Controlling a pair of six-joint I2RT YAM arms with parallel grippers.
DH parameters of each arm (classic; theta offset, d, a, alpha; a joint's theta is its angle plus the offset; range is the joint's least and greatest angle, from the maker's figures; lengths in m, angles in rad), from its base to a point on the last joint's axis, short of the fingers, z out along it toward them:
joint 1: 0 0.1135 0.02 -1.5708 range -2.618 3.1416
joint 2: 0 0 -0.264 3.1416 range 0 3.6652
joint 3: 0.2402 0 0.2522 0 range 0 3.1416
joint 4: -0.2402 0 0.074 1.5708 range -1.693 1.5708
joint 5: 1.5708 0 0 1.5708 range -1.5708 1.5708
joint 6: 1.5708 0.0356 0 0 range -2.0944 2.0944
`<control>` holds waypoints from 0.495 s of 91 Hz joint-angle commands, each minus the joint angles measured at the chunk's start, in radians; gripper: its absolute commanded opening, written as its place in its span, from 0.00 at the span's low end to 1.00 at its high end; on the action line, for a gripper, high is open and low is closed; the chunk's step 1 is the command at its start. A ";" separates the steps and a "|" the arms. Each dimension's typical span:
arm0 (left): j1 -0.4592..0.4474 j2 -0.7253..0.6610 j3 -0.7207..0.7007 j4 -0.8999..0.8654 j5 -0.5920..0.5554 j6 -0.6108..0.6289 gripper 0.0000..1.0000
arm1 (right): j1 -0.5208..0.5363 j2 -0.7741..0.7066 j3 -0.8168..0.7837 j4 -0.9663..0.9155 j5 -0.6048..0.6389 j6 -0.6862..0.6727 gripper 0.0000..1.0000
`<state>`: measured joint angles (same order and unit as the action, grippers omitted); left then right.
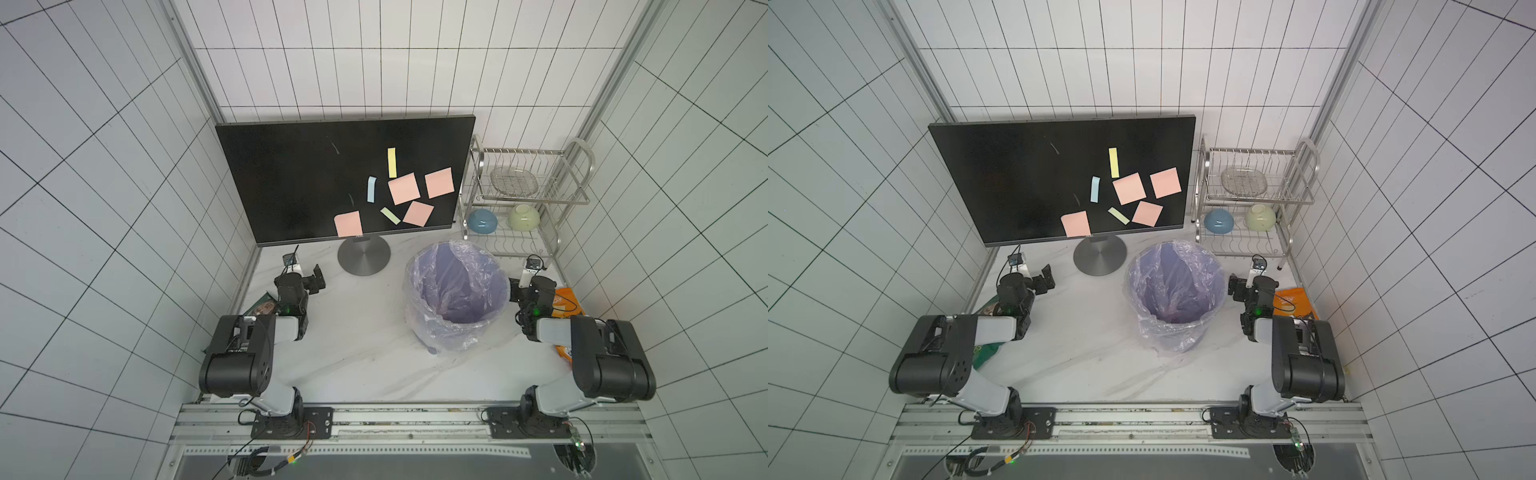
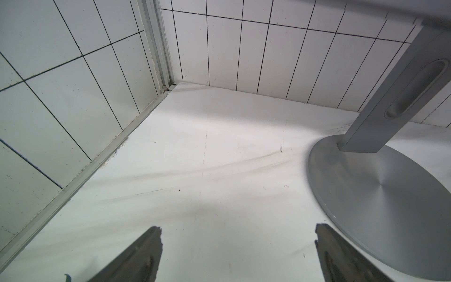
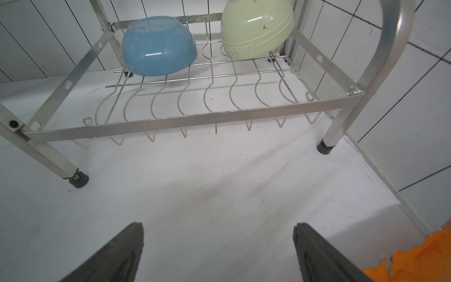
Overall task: Remove the sticky note from the monitor
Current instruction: Tear off the sticky note from the monitor.
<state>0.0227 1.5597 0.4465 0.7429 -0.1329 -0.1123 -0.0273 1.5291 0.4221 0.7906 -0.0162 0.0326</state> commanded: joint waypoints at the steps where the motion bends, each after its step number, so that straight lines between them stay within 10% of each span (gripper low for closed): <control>1: 0.005 -0.004 0.004 0.012 0.005 0.006 0.98 | -0.007 0.006 0.020 -0.008 -0.002 -0.008 0.99; 45: 0.003 -0.060 -0.022 0.023 -0.007 0.002 0.98 | -0.008 -0.027 0.007 0.005 0.016 0.007 0.99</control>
<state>0.0227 1.5566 0.4454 0.7437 -0.1387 -0.1146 -0.0273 1.5291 0.4221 0.7906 -0.0158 0.0330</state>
